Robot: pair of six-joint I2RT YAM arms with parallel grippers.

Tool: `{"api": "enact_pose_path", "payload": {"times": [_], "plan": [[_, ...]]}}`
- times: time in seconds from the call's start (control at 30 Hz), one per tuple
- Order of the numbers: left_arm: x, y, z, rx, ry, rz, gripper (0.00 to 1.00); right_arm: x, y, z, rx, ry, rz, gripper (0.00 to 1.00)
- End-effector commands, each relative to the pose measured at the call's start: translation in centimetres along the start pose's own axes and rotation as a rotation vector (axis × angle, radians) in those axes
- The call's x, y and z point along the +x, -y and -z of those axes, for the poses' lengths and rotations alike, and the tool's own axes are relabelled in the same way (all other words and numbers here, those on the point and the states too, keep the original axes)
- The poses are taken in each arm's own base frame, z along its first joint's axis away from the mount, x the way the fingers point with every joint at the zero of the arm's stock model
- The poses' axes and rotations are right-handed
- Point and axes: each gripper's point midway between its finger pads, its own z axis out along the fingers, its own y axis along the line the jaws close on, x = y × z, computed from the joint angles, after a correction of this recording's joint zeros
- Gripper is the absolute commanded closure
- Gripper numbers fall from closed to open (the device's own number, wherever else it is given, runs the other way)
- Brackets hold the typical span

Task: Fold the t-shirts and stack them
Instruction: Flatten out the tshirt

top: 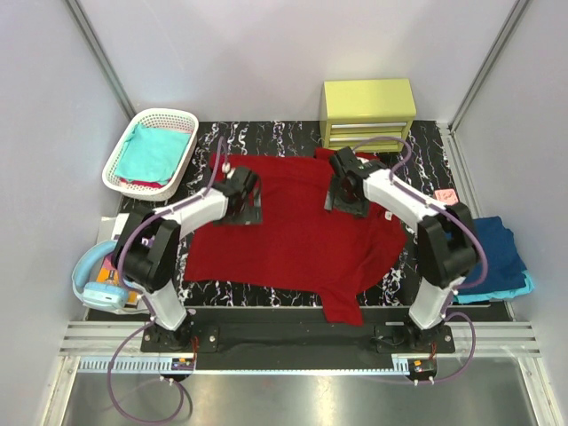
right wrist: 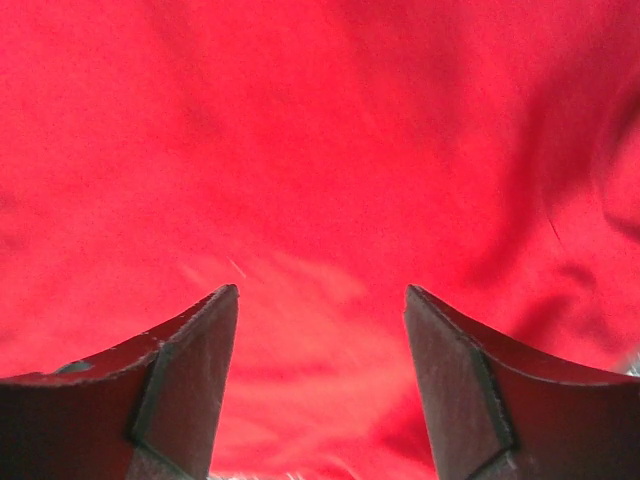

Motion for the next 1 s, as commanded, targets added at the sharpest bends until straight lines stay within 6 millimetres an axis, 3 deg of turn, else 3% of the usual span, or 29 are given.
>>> {"api": "enact_pose_path", "payload": {"times": [0.0,0.17,0.27,0.47,0.7,0.87,0.97], "plan": [[0.1,-1.4,2.4,0.004,0.073,0.049,0.01,-6.1,-2.3,-1.1,-0.01,0.116,-0.032,0.28],[0.7,-1.5,3.8,0.023,0.079,0.038,0.01,-7.5,-2.7,-5.5,0.014,0.057,-0.065,0.4],[1.1,-1.5,4.2,0.024,0.067,0.029,0.01,-7.5,-2.6,-7.1,0.043,0.039,-0.054,0.43],[2.4,-1.1,3.9,0.031,0.021,0.003,0.01,-7.0,-1.1,-10.2,0.083,-0.027,-0.094,0.63],[3.6,-0.7,3.8,0.033,-0.027,-0.025,0.01,-7.1,0.9,-11.4,0.127,-0.057,-0.142,0.75],[5.6,-0.4,3.6,0.036,-0.081,-0.046,0.01,-7.0,3.2,-12.3,0.18,-0.086,-0.182,0.84],[7.1,-0.1,3.3,0.038,-0.113,-0.062,0.01,-7.2,3.8,-12.6,0.195,-0.087,-0.187,0.84]]}}
